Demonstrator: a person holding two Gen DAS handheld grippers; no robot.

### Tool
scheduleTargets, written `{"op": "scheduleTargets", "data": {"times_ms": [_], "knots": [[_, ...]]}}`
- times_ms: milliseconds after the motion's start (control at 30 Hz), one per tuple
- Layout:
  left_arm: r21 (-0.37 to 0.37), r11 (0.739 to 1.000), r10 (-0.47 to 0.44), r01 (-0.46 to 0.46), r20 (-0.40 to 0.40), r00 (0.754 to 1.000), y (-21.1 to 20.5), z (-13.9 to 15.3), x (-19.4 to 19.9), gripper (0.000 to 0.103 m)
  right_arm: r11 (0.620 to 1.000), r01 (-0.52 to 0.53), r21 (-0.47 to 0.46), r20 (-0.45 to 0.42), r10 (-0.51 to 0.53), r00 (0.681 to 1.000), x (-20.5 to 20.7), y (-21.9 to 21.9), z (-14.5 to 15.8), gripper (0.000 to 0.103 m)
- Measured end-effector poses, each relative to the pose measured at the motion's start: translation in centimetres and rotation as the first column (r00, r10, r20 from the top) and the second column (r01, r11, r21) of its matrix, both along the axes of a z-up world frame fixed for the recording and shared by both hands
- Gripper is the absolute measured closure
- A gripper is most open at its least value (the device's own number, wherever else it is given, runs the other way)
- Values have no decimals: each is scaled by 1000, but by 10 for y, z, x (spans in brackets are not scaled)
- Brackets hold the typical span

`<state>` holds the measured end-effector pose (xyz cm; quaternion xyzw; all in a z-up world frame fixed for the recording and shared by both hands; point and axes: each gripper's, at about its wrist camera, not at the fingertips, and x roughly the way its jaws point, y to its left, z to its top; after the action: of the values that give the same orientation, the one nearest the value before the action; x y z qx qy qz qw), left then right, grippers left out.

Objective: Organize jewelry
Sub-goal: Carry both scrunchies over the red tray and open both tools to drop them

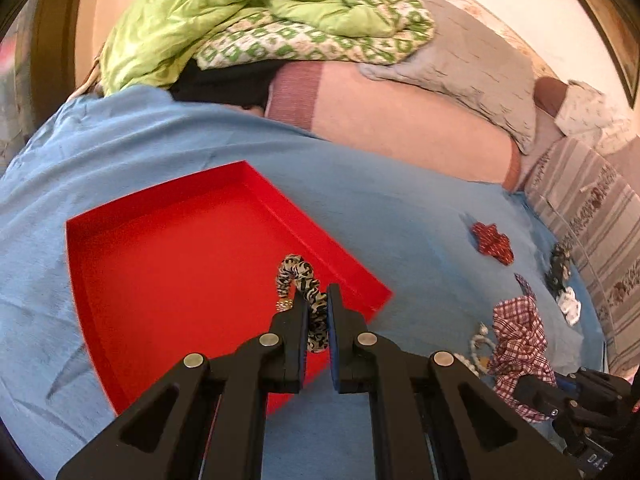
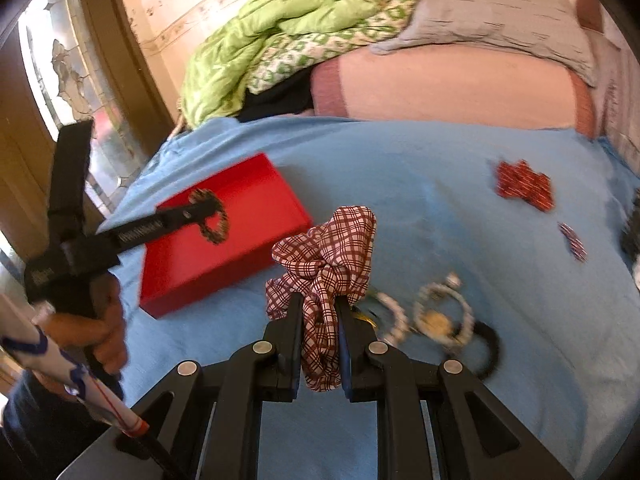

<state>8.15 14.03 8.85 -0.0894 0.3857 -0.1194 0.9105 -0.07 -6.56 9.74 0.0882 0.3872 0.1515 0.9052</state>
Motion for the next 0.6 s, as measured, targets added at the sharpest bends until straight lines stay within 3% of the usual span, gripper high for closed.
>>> {"op": "scheduleTargets", "data": {"times_ms": [433, 600], "knots": [[-30, 986, 161, -163, -47, 986, 78, -5, 52, 95, 992, -128, 22, -97, 130, 987, 98, 82, 5, 87], [-4, 976, 216, -217, -65, 974, 107, -12, 73, 95, 988, -153, 6, -126, 153, 980, 138, 110, 2, 87]]}}
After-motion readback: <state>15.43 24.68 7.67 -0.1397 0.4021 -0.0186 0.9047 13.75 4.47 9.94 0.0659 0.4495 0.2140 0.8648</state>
